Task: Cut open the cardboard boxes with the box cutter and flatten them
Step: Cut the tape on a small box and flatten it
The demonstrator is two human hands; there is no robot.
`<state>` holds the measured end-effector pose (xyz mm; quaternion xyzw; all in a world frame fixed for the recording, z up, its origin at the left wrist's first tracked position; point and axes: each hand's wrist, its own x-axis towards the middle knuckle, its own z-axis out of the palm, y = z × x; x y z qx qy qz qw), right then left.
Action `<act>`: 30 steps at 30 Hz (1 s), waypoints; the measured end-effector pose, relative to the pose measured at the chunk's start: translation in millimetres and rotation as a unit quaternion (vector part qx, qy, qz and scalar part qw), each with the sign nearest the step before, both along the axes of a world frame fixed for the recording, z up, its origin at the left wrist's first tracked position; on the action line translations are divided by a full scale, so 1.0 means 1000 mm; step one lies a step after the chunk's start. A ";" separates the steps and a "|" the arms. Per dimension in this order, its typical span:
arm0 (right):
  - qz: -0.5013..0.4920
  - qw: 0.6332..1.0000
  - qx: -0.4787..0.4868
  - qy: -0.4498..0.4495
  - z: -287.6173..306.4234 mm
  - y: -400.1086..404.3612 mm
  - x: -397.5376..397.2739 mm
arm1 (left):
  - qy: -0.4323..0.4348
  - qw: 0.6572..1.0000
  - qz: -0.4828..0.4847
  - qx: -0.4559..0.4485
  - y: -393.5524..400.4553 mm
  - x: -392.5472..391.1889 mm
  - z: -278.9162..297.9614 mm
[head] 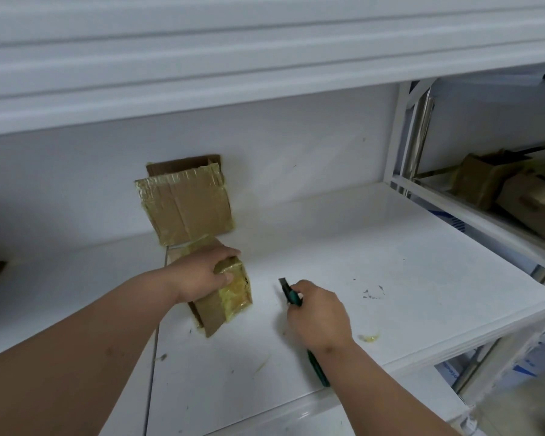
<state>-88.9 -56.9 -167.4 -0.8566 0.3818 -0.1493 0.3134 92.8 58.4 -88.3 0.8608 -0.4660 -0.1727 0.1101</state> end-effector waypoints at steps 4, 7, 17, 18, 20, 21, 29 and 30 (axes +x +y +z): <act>0.003 0.998 -0.022 0.060 0.001 -0.012 0.002 | 0.005 1.000 0.000 0.013 0.011 -0.007 -0.001; 0.029 0.994 -0.026 0.102 0.001 -0.009 0.004 | -0.022 0.999 0.012 0.027 0.023 -0.008 0.001; 0.065 0.973 -0.171 0.138 -0.001 0.015 0.018 | -0.080 0.991 0.103 -0.013 0.063 0.007 -0.001; 0.074 0.976 -0.160 0.131 -0.002 0.018 0.020 | -0.107 0.989 0.101 -0.007 0.062 0.009 -0.005; 0.100 0.978 -0.144 0.115 -0.004 0.028 0.028 | -0.141 0.984 0.110 0.005 0.067 0.013 -0.012; 0.112 0.978 -0.138 0.108 -0.005 0.032 0.032 | -0.141 0.984 0.113 0.004 0.069 0.015 -0.015; 0.112 0.990 0.018 -0.081 0.000 0.040 0.051 | 0.106 0.980 0.128 -0.112 0.080 0.017 0.002; 0.122 0.986 0.049 -0.105 0.001 0.041 0.055 | 0.146 0.971 0.140 -0.129 0.082 0.017 0.003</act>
